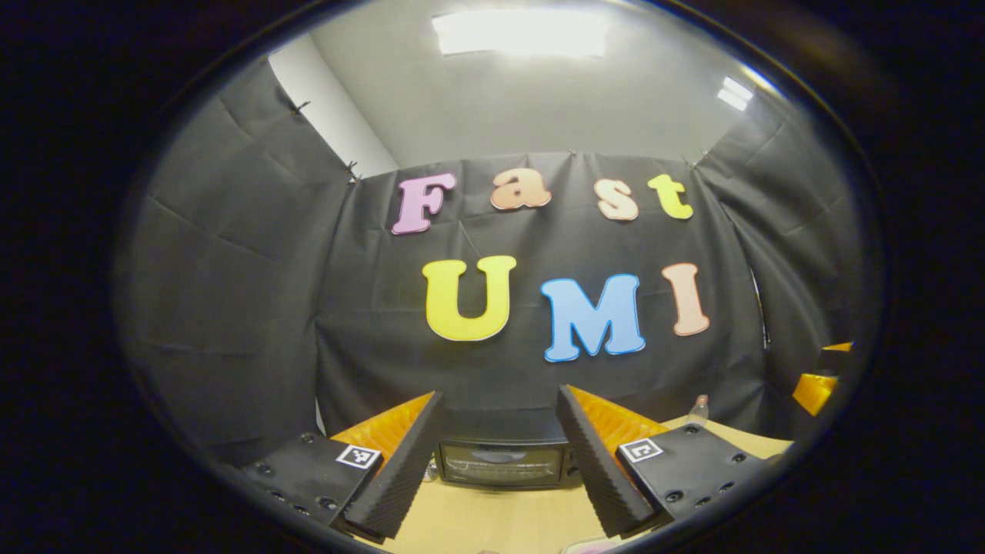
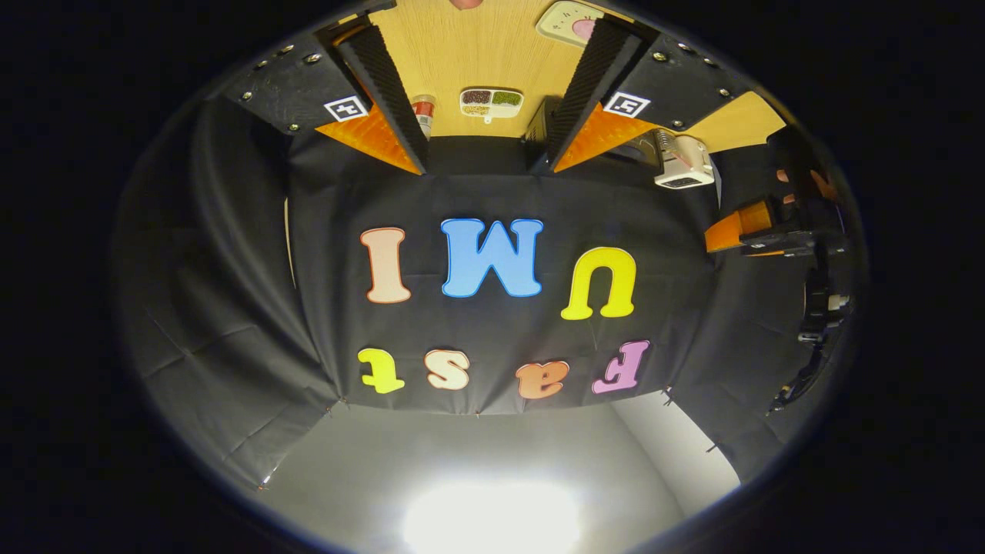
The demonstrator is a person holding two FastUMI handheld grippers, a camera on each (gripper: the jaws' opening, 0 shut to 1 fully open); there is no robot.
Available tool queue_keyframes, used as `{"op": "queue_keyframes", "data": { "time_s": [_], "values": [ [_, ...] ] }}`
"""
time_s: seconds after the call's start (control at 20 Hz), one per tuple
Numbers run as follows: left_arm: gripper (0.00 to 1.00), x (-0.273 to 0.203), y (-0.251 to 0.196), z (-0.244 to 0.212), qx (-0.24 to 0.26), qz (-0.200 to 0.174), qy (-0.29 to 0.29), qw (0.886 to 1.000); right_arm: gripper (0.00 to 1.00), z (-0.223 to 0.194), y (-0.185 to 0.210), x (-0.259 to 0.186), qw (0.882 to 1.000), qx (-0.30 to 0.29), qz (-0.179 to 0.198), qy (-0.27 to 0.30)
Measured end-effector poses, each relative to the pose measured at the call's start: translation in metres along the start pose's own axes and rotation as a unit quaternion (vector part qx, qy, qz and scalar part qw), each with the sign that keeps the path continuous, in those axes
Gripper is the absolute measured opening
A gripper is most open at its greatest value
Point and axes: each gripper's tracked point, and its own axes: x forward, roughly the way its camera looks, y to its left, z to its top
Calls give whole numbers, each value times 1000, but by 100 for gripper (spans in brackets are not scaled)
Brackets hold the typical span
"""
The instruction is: Open the electric oven with the left hand, put the food in, and close the electric oven.
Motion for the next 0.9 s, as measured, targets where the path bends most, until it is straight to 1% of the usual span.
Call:
{"op": "queue_keyframes", "data": {
  "time_s": [0.05, 0.1, 0.2, 0.25, 0.3, 0.35, 0.4, 0.55, 0.7, 0.9],
  "values": [
    [97, 12, 1, -5, -2, -3, 2, 1000, 95, -1, 1, 5, 1000, 3, -5, 2],
    [100, 24, 1, -9, -4, -8, 3, 1000, 95, -1, 2, 9, 1000, 6, -9, 2],
    [100, 46, 3, -17, -5, -16, 4, 1000, 95, 1, 7, 18, 1000, 4, -17, -2],
    [97, 57, 4, -21, -5, -20, 6, 1000, 95, 1, 7, 23, 1000, 1, -23, -2],
    [100, 68, 4, -28, -6, -25, 9, 1000, 95, 0, 9, 27, 1000, 0, -28, -1],
    [97, 79, 5, -35, -7, -29, 13, 999, 95, 1, 11, 32, 999, 0, -33, -2],
    [100, 89, 5, -43, -10, -34, 17, 999, 96, 1, 14, 35, 999, -1, -37, -2],
    [100, 117, 6, -67, -16, -48, 34, 998, 95, -3, 19, 45, 999, -12, -52, 2],
    [100, 144, 6, -101, -18, -62, 59, 996, 95, -12, 26, 57, 998, -24, -60, 14],
    [100, 176, 6, -140, -23, -76, 87, 993, 95, -13, 27, 68, 996, -26, -85, 18]
  ]
}}
